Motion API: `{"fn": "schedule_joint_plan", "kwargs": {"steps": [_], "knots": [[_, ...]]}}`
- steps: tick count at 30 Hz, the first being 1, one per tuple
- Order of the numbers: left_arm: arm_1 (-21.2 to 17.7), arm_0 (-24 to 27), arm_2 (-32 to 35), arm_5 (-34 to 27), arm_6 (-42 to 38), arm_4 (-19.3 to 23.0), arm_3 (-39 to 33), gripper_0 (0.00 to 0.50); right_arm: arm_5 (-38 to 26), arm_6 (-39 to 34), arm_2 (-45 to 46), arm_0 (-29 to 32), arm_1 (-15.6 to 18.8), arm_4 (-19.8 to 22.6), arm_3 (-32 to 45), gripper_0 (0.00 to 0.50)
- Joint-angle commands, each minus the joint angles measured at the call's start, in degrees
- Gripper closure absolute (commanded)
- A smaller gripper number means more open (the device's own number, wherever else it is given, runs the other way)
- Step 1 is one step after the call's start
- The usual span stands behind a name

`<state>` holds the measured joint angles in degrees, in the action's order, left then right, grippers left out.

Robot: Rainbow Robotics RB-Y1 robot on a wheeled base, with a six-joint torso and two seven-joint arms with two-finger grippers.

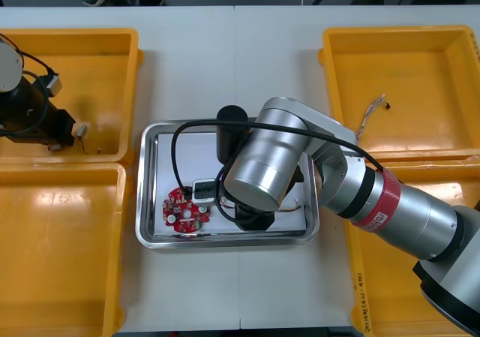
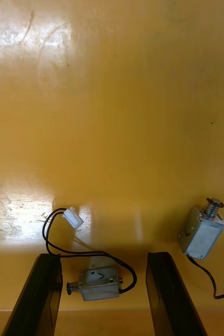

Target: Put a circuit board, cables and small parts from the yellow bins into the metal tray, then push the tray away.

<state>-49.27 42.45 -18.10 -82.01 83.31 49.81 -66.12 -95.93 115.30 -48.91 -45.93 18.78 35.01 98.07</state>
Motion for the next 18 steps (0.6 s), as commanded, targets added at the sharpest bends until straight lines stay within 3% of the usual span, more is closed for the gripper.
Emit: {"fn": "schedule_joint_plan", "kwargs": {"steps": [1, 3, 8, 18], "knots": [[0.67, 1.85, -0.44, 0.01, 2.56, 0.28, 0.03, 0.033, 0.48, 2.65, -0.84, -2.5, -1.2, 0.23, 0.55, 0.189], [0.58, 1.85, -0.36, -0.08, 2.47, 0.11, 0.12, 0.033, 0.48, 2.74, -0.75, -2.5, -1.2, 0.32, 0.55, 0.117], [0.58, 1.67, -0.44, -0.25, 2.38, 0.11, 0.73, 0.033, 0.31, 3.0, -0.75, -2.59, -1.03, 0.67, 0.55, 0.011], [0.58, 0.18, -0.44, -0.25, 2.21, -0.16, 0.73, 0.033, -3.47, 2.92, 2.68, -3.21, -0.94, 3.49, 1.78, 0.0]]}}
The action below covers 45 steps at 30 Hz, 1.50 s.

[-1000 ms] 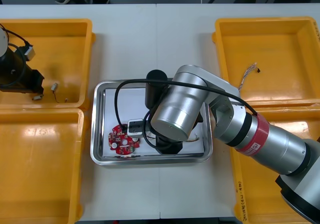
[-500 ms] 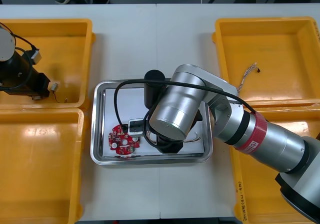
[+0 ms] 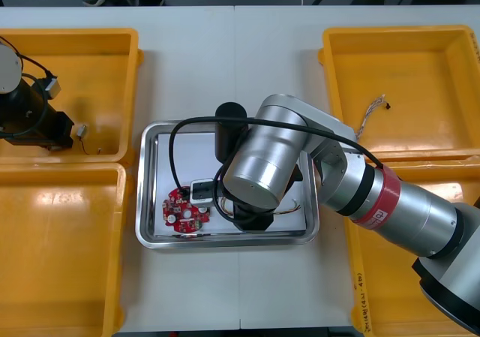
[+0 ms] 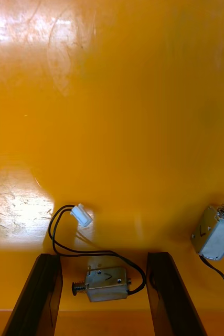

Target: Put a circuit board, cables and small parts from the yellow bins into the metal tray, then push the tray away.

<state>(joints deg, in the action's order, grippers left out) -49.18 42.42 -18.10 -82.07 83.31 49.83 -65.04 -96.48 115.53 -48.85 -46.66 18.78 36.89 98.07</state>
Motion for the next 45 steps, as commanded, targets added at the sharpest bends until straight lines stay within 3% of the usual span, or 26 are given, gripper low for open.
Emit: {"fn": "schedule_joint_plan", "kwargs": {"steps": [1, 8, 11, 13, 14, 15, 16, 18, 23, 34, 37, 45], "knots": [[0.49, 0.03, -0.44, -0.2, 2.03, -0.17, -0.26, 0.033, -4.15, 2.69, 3.58, -2.56, -0.94, 1.78, 2.31, 0.0], [0.67, -0.85, -0.36, -0.2, 1.95, -0.17, -0.26, 0.039, -10.13, 2.51, 10.0, -3.44, -0.94, 2.57, 4.59, 0.0], [0.93, -1.2, -0.44, -0.2, 1.77, -0.7, -0.35, 0.083, -13.38, 2.07, 13.87, -4.32, -0.94, 2.74, 6.35, 0.0], [1.11, -1.28, -0.36, -0.2, 1.59, -0.88, -0.35, 0.178, -13.52, 1.46, 16.33, -4.93, -0.85, 2.74, 6.96, 0.0], [1.11, -1.46, -0.44, -0.2, 1.51, -0.88, -0.35, 0.297, -13.52, 1.19, 17.56, -5.28, -0.85, 2.83, 7.14, 0.0], [1.11, -1.46, -0.44, -0.2, 1.51, -0.88, -0.35, 0.297, -13.52, 1.19, 17.56, -5.28, -0.85, 2.83, 7.14, 0.0], [1.11, -1.46, -0.36, -0.2, 1.42, -0.7, -0.26, 0.433, -13.52, 0.66, 19.14, -5.99, -0.85, 2.92, 7.23, 0.0], [1.11, -1.46, -0.44, -0.29, 1.33, -0.79, -0.35, 0.477, -13.52, -0.48, 20.46, -6.87, -0.59, 3.1, 7.14, 0.0], [1.11, -1.46, -0.36, -0.46, 0.89, -1.14, -0.35, 0.5, -13.52, -9.27, 20.98, -10.73, 3.28, 7.23, 7.14, 0.0], [1.11, -0.76, -0.44, -0.64, 0.1, -1.49, -0.44, 0.5, -13.52, -26.05, 24.94, -11.26, 12.07, 16.28, 7.23, 0.0], [1.11, 0.3, -0.27, -1.26, -0.16, -1.49, -0.61, 0.5, -13.52, -29.04, 26.26, -11.26, 14.44, 17.86, 7.14, 0.0], [1.02, 1.7, -0.09, -2.31, -0.6, -1.49, -0.79, 0.5, -13.52, -34.76, 29.07, -11.26, 16.82, 17.86, 6.7, 0.0]]}}
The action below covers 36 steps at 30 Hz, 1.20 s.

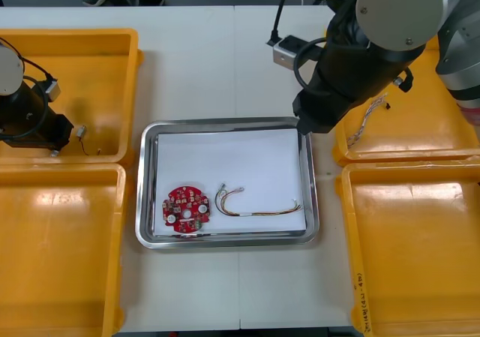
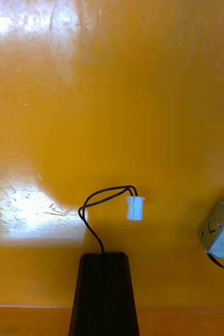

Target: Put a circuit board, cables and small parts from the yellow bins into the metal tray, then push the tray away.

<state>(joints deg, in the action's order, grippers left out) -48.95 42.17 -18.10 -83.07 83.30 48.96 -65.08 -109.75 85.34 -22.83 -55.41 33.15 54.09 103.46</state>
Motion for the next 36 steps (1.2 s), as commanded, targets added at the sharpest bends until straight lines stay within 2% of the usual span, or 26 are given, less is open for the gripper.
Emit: {"fn": "schedule_joint_plan", "kwargs": {"steps": [1, 9, 19, 25, 29, 36], "knots": [[0.87, 2.3, 0.7, -1.66, -0.6, -0.62, -1.1, 0.5, -0.25, -6.23, 3.76, -2.42, 3.06, 0.84, 0.78, 0.0], [0.78, 2.3, 4.04, -2.98, -0.6, -0.98, -3.21, 0.5, -0.25, -8.52, 6.3, -2.42, 4.91, -0.04, -3.09, 0.0], [0.78, 2.3, 11.51, -5.79, -0.25, -2.12, -8.4, 0.5, -0.25, -8.87, 9.82, -2.33, 6.58, -5.14, -10.3, 0.0], [0.78, 2.47, 15.46, -7.72, -0.16, -2.91, -10.77, 0.5, -0.25, -8.96, 12.9, -2.42, 6.66, -6.63, -15.04, 0.0], [0.61, 4.14, 18.01, -9.92, 0.11, -3.44, -11.39, 0.5, -0.25, -9.22, 14.83, -2.42, 6.66, -7.42, -18.12, 0.0], [-1.15, 8.01, 18.1, -13.7, 0.37, -3.88, -11.39, 0.5, -0.25, -8.96, 15.18, -2.42, 6.66, -10.59, -20.23, 0.0]]}}
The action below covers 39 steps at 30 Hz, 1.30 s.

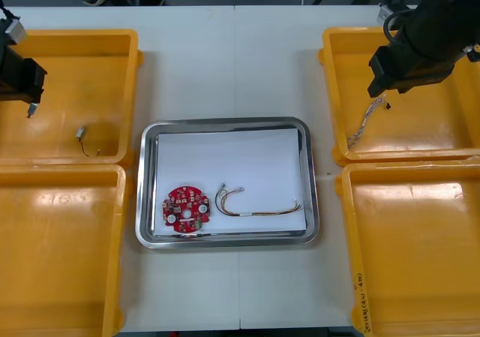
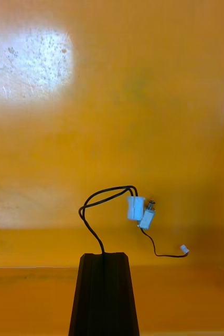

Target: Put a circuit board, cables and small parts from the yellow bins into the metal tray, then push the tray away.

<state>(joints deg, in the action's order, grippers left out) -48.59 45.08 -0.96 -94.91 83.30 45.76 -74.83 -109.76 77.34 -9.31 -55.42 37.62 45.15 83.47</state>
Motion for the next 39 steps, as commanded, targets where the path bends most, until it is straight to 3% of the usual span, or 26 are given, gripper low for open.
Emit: {"fn": "schedule_joint_plan", "kwargs": {"steps": [1, 10, 21, 23, 24, 25, 26, 27, 28, 39], "knots": [[-1.77, 6.07, 0.96, -2.74, 0.19, -0.76, -1.64, 0.5, -0.24, -1.4, 1.66, -2.42, 2.19, -2.08, -1.2, 0.0], [-2.38, 9.58, 1.23, -5.81, -0.25, -1.2, -1.55, 0.5, 0.51, -1.66, 1.66, -2.42, 1.93, -4.19, -7.62, 0.0], [-2.65, 9.94, 1.4, -5.9, -0.34, -1.38, -1.55, 0.486, 7.36, -2.54, 1.75, -2.33, 0.44, -8.67, -11.49, 0.0], [-2.74, 9.94, 1.49, -5.9, -0.34, -1.29, -1.55, 0.405, 8.59, -2.81, 1.83, -2.33, 0.08, -9.02, -12.72, 0.0], [-2.74, 9.85, 1.4, -5.9, -0.34, -1.38, -1.55, 0.329, 8.95, -2.98, 1.75, -2.33, 0.0, -8.94, -13.07, 0.0], [-2.74, 9.85, 1.49, -5.99, -0.34, -1.29, -1.46, 0.187, 9.91, -3.33, 1.83, -2.33, -0.18, -8.94, -14.3, 0.0], [-2.74, 9.85, 1.4, -5.99, -0.34, -1.29, -1.46, 0.166, 10.09, -3.33, 1.83, -2.33, -0.27, -8.94, -14.48, 0.0], [-2.74, 9.85, 1.4, -6.08, -0.34, -1.29, -1.37, 0.068, 10.79, -3.69, 1.92, -2.42, -0.44, -8.94, -15.27, 0.0], [-2.74, 9.85, 1.4, -6.25, -0.34, -1.29, -1.37, 0.014, 11.23, -3.95, 1.92, -2.42, -0.62, -8.94, -15.79, 0.0], [-2.65, 9.58, 1.32, -6.78, -0.34, -2.52, 1.18, 0.0, 14.57, -12.91, 2.45, -2.24, -3.43, -8.32, -17.55, 0.0]]}}
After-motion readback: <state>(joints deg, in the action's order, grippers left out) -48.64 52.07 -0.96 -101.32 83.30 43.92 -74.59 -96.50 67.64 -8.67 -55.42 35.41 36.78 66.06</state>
